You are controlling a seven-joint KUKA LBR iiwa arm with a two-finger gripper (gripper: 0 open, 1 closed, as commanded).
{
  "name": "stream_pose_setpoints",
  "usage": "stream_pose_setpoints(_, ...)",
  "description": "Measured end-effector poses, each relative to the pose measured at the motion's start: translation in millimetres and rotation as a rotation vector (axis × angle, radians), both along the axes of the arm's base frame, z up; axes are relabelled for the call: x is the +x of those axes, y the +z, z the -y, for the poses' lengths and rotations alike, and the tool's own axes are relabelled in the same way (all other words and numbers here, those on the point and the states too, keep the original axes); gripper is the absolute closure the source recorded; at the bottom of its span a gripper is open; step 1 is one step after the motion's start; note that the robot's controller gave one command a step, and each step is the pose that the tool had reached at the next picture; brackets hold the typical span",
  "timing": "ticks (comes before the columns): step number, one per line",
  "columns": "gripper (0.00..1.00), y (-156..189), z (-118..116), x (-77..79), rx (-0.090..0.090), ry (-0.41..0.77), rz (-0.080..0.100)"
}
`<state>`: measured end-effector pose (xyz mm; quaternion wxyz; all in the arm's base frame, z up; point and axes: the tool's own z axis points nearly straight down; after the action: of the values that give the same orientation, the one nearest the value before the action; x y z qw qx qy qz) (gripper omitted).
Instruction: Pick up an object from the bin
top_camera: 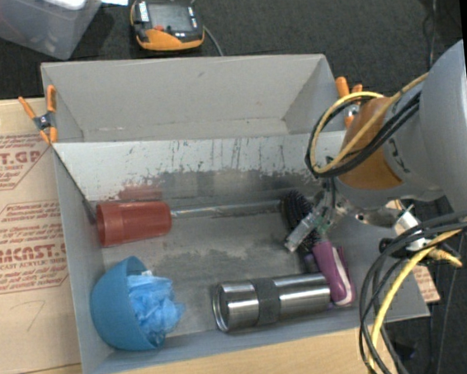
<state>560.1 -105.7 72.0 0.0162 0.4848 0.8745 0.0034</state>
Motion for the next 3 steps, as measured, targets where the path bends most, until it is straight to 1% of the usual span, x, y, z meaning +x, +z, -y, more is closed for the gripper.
stream_pose_setpoints(1,1.00,0.0,0.0,0.0,0.000,0.000,0.000)
stream_pose_setpoints(2,1.00,34.4,-1.3,-2.0,0.002,-0.001,-0.006)
stream_pose_setpoints(3,1.00,58.4,-0.5,-1.3,-0.001,0.000,-0.001)
